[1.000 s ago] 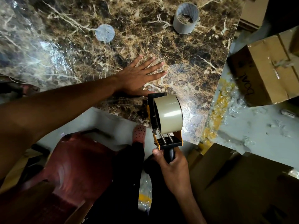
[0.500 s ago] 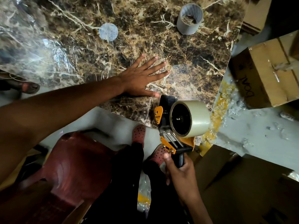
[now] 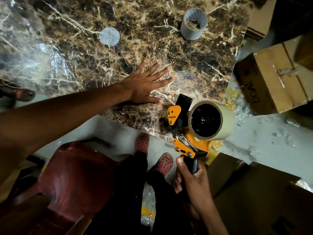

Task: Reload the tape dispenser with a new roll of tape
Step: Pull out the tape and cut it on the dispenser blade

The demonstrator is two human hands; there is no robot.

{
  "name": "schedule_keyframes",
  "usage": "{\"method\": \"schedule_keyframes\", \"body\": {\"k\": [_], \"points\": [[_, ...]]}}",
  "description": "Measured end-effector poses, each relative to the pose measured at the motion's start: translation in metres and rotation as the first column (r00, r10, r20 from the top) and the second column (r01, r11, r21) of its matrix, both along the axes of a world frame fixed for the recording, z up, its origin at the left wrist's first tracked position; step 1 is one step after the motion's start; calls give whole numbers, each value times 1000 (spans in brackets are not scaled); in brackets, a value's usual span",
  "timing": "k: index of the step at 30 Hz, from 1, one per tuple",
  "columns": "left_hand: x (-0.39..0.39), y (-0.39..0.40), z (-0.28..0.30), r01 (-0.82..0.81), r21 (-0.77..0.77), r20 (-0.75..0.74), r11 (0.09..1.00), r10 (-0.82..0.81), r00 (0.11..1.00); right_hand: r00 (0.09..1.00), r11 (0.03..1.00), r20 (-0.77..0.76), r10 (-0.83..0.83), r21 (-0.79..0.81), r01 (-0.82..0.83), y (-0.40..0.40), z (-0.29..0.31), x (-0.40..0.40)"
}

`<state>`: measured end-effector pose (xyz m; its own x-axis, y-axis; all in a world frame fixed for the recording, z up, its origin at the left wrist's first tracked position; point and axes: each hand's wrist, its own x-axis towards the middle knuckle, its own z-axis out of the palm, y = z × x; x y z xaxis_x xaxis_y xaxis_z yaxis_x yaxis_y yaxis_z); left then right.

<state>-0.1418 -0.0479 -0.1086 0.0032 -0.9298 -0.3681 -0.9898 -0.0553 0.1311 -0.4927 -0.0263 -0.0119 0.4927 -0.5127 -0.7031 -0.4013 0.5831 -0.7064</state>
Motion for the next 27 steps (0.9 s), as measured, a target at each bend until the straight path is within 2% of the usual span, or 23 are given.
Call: {"method": "schedule_keyframes", "body": {"k": [4,8,13,15,19,22,27], "points": [[-9,7,5,-56,-29,-10,998,56,998,999,999,11,33,-33,-32,-3,0,0],[-30,18,9,-2,-157,24,988,6,1000,997,995,-49,62,-81,-66,-1,1,0],[-42,42,1,-81,-166,-196,983,48,979,968,966,-202,148,-178,-185,13,-5,-1],[-42,43,-2,-88,-144,-233,986,53,971,946,939,-271,175,-243,-243,19,-14,-5],[-49,40,-1,-102,-37,-172,994,94,981,931,910,-321,173,-310,-276,31,-26,-8],[-50,39,-2,-97,-20,-117,995,94,989,927,870,-341,156,-397,-293,37,-26,-7],[-49,39,-11,-86,-49,-102,995,80,992,927,915,-364,91,-338,-222,59,-29,-16]]}}
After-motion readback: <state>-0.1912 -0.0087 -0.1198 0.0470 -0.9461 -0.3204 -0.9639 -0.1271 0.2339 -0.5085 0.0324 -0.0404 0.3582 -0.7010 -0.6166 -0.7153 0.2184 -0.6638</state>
